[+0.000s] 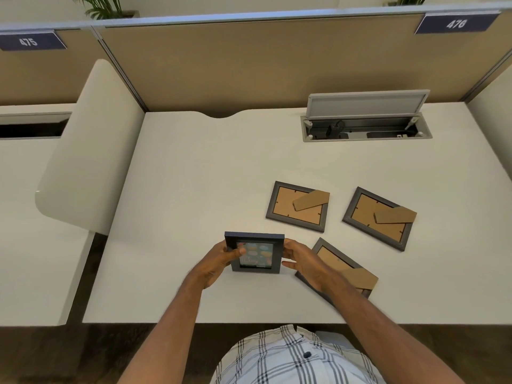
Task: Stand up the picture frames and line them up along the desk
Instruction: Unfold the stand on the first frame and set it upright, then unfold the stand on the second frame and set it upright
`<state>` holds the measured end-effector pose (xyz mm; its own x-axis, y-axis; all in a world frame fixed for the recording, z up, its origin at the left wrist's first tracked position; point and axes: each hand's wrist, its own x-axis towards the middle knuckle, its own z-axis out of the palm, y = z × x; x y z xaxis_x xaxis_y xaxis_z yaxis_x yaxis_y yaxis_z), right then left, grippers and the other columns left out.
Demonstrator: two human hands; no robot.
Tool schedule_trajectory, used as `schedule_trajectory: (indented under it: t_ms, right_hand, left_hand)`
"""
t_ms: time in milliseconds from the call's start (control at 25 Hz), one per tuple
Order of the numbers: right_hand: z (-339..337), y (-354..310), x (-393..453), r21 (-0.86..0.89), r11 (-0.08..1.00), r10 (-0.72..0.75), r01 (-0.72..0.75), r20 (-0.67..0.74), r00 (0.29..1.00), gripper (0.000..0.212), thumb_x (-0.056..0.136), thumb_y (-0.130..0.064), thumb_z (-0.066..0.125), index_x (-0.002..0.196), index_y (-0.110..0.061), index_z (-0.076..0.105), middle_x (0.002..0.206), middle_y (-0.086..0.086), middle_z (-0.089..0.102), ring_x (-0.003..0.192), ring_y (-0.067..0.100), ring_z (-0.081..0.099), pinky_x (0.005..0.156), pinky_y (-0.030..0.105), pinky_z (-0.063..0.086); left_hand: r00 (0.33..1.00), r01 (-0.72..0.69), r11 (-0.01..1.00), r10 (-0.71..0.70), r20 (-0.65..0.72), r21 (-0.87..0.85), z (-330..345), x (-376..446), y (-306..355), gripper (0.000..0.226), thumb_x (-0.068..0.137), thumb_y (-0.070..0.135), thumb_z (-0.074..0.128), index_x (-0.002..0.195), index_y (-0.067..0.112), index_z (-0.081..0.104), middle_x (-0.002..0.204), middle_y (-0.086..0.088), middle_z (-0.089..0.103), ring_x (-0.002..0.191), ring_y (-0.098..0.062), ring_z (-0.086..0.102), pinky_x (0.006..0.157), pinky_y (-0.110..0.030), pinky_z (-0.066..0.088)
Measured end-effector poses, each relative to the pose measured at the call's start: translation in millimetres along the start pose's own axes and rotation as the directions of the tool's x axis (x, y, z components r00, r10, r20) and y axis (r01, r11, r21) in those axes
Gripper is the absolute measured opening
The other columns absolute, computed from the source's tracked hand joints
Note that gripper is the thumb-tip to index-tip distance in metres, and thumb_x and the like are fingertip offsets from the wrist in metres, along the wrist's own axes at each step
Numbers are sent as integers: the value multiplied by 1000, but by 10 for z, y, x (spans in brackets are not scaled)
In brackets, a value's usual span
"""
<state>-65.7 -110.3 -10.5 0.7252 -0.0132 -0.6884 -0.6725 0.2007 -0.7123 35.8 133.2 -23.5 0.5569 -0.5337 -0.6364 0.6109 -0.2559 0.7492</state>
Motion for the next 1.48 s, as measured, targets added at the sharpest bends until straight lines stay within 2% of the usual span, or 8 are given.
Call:
schedule_trajectory:
  t_ms: [200, 360, 520, 680, 880, 1080, 1360, 1480]
  right_hand:
    - [1, 36, 3, 15, 1000, 1, -1, -6, 1000, 33, 104, -38, 41, 112, -37, 73, 117, -10, 75, 116, 11, 65, 101, 36, 47]
    - [-14, 10, -23, 7, 1000, -8, 8, -4, 1000, 34, 102, -37, 41, 106, -44, 75, 118, -14, 74, 111, 1, 67, 95, 31, 46]
    - [-109, 57, -53, 10, 999, -51, 51, -33, 998, 30, 101, -34, 46, 110, -40, 74, 121, -14, 72, 121, 8, 62, 100, 33, 47]
    - [-261, 111, -126, -39, 993, -119, 114, -177, 977, 26, 101, -24, 49, 110, -30, 73, 121, -9, 70, 120, 14, 60, 100, 35, 49]
    - [-633, 227, -336, -287, 947, -264, 141, -453, 852, 21, 98, -14, 56, 104, -31, 66, 111, -12, 67, 108, 10, 62, 80, 16, 47]
    - [-951, 518, -532, -520, 854, -325, 15, -511, 796, 26, 94, -11, 62, 116, -26, 61, 120, -4, 58, 114, 18, 58, 86, 22, 47]
    - [-1149, 815, -680, -853, 469, -284, -231, -393, 875, 88, 77, -55, 76, 150, -28, 34, 168, 2, 16, 153, 30, 17, 119, 49, 29]
    - [-1162, 941, -687, -860, 444, -229, -252, -381, 896, 109, 69, -66, 76, 155, -31, 20, 170, -1, -3, 156, 31, 1, 119, 59, 23]
  left_hand:
    - [1000, -22, 999, 22, -11, -44, 13, 0, -4, 94, 49, 64, 93, 128, 22, 64, 126, -3, 74, 126, -23, 61, 112, -40, 42]
    - [998, -42, 997, 39, -40, -64, 27, -26, -12, 101, 50, 62, 94, 136, 20, 60, 129, -2, 73, 125, -19, 62, 110, -36, 42]
    - [995, -44, 999, 42, -86, -20, 44, -75, -23, 65, 72, 44, 84, 130, 29, 59, 122, 9, 74, 118, -6, 63, 102, -29, 44]
    - [974, 0, 996, 20, -226, 88, 12, -125, -162, 72, 72, 46, 84, 129, 19, 50, 131, 0, 59, 124, -18, 54, 101, -35, 44]
    - [898, 159, 952, -29, -440, 263, 18, -215, -439, 55, 81, 43, 83, 103, 15, 43, 97, -5, 41, 89, -18, 45, 77, -33, 43]
    - [863, 330, 906, -177, -474, 264, 329, -353, -525, 35, 94, 41, 70, 89, 9, 56, 94, -11, 63, 82, -23, 59, 76, -34, 51]
    - [962, 268, 889, -222, -161, 373, 1408, -320, -556, 35, 96, 52, 61, 117, 24, 62, 123, 4, 65, 111, -16, 63, 99, -36, 54]
    - [957, 232, 905, -147, -251, 357, 1886, -81, -551, 54, 96, 45, 64, 144, 25, 47, 147, 3, 45, 134, -20, 47, 107, -34, 45]
